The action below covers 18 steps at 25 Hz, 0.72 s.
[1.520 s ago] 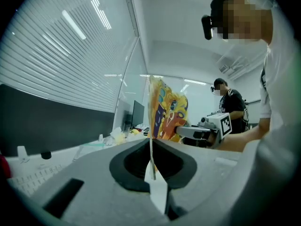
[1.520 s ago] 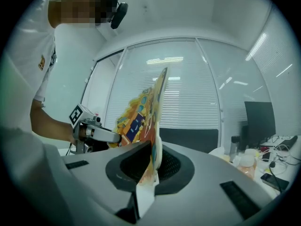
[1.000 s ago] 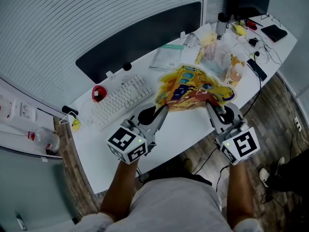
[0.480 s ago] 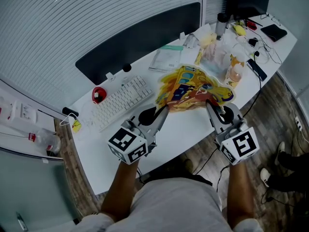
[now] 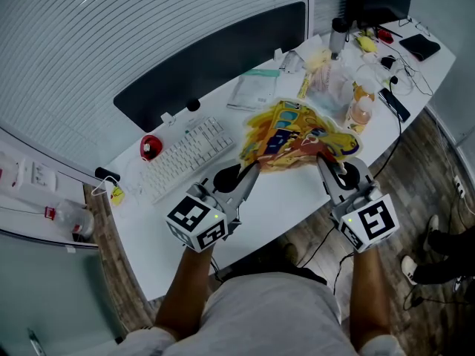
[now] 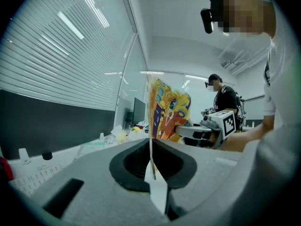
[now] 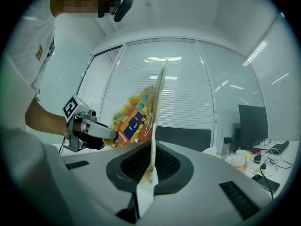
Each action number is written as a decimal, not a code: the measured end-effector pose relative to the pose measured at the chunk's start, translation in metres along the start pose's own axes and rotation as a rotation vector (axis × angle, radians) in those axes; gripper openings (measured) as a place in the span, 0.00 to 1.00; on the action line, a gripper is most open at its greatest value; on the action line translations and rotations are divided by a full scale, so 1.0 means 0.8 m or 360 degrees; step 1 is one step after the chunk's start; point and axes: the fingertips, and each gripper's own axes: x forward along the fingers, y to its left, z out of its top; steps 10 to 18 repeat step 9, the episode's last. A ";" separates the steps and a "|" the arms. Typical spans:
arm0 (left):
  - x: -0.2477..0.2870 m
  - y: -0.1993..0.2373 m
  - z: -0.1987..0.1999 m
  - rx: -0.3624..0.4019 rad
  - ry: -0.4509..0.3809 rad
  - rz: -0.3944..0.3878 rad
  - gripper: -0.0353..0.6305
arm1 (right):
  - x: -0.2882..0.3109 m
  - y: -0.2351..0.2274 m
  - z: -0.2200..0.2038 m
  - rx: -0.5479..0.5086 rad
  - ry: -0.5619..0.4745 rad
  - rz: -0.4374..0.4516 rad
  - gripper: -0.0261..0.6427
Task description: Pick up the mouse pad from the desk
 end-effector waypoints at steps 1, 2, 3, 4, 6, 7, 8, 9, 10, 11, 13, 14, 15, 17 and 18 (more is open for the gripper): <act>0.000 0.000 0.000 -0.0001 0.0001 -0.0001 0.09 | 0.000 0.000 0.000 0.0000 0.0002 0.0000 0.07; 0.000 0.000 0.000 -0.0002 0.0002 -0.0002 0.09 | 0.000 0.000 0.000 -0.0001 0.0003 0.0001 0.07; 0.000 0.000 -0.001 -0.0002 0.0004 -0.0004 0.09 | 0.000 0.000 -0.001 -0.0001 0.0004 0.0001 0.07; 0.000 0.000 -0.001 -0.0001 0.0005 -0.0005 0.09 | 0.001 0.000 -0.001 -0.0002 0.0004 0.0002 0.07; 0.001 0.001 -0.001 0.0003 0.0009 -0.0009 0.09 | 0.001 0.000 -0.001 -0.0004 0.0004 0.0003 0.07; 0.001 0.001 -0.001 0.0005 0.0011 -0.0012 0.09 | 0.001 0.000 -0.001 -0.0004 0.0005 0.0003 0.07; 0.001 0.001 -0.002 0.0006 0.0013 -0.0014 0.09 | 0.001 -0.001 -0.002 -0.0003 0.0007 0.0003 0.07; 0.001 0.001 -0.002 0.0007 0.0016 -0.0016 0.09 | 0.001 -0.001 -0.002 -0.0003 0.0009 0.0003 0.07; 0.001 0.001 -0.002 0.0007 0.0016 -0.0016 0.09 | 0.001 -0.001 -0.002 -0.0003 0.0009 0.0003 0.07; 0.001 0.001 -0.002 0.0007 0.0016 -0.0016 0.09 | 0.001 -0.001 -0.002 -0.0003 0.0009 0.0003 0.07; 0.001 0.001 -0.002 0.0007 0.0016 -0.0016 0.09 | 0.001 -0.001 -0.002 -0.0003 0.0009 0.0003 0.07; 0.001 0.001 -0.002 0.0007 0.0016 -0.0016 0.09 | 0.001 -0.001 -0.002 -0.0003 0.0009 0.0003 0.07; 0.001 0.001 -0.002 0.0007 0.0016 -0.0016 0.09 | 0.001 -0.001 -0.002 -0.0003 0.0009 0.0003 0.07; 0.001 0.001 -0.002 0.0007 0.0016 -0.0016 0.09 | 0.001 -0.001 -0.002 -0.0003 0.0009 0.0003 0.07; 0.001 0.001 -0.002 0.0007 0.0016 -0.0016 0.09 | 0.001 -0.001 -0.002 -0.0003 0.0009 0.0003 0.07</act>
